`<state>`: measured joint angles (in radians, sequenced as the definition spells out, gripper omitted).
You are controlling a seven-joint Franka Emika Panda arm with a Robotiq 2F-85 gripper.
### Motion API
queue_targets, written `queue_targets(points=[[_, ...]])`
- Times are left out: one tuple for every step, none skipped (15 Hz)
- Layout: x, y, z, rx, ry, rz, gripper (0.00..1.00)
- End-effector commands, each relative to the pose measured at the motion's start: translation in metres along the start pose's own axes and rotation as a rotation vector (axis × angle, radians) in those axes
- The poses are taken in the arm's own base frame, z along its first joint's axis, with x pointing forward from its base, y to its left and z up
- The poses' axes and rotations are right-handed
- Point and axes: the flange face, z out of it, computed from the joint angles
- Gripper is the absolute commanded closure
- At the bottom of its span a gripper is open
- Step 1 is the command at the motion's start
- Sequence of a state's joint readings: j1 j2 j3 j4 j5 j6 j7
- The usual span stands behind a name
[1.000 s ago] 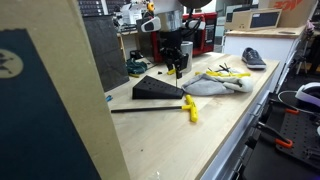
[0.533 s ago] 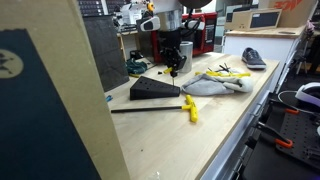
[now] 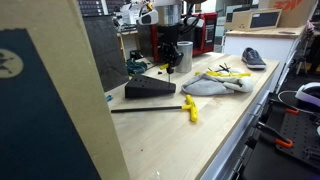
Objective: Remove the yellow object from the black platform and then put it on the pile of yellow objects on the right
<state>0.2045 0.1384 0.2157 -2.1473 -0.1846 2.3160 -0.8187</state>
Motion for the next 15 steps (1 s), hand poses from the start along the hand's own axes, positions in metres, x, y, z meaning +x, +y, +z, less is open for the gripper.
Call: queue_targets(points=[[-0.002, -0.007, -0.016, -0.029, 0.026, 0.000, 0.97], [-0.001, -0.007, -0.017, -0.027, 0.020, -0.002, 0.97], [0.001, -0.008, -0.016, -0.020, 0.015, -0.007, 0.97], [0.002, -0.008, -0.013, -0.008, 0.008, -0.011, 0.97], [0.003, -0.008, -0.011, -0.001, 0.003, -0.010, 0.97], [0.004, -0.008, -0.008, 0.008, -0.003, -0.010, 0.97], [0.004, -0.008, -0.003, 0.024, -0.010, -0.010, 0.97], [0.004, -0.007, 0.001, 0.041, -0.019, -0.009, 0.97], [0.003, -0.007, 0.004, 0.071, -0.034, -0.009, 0.97], [0.002, -0.008, 0.009, 0.095, -0.048, -0.009, 0.97], [0.000, -0.009, 0.012, 0.113, -0.066, -0.004, 0.97], [-0.002, -0.009, 0.015, 0.128, -0.076, -0.002, 0.97], [-0.002, -0.009, 0.015, 0.135, -0.080, -0.001, 0.97], [-0.002, -0.008, 0.014, 0.140, -0.083, 0.000, 0.97], [-0.003, -0.008, 0.014, 0.146, -0.086, 0.005, 0.97]])
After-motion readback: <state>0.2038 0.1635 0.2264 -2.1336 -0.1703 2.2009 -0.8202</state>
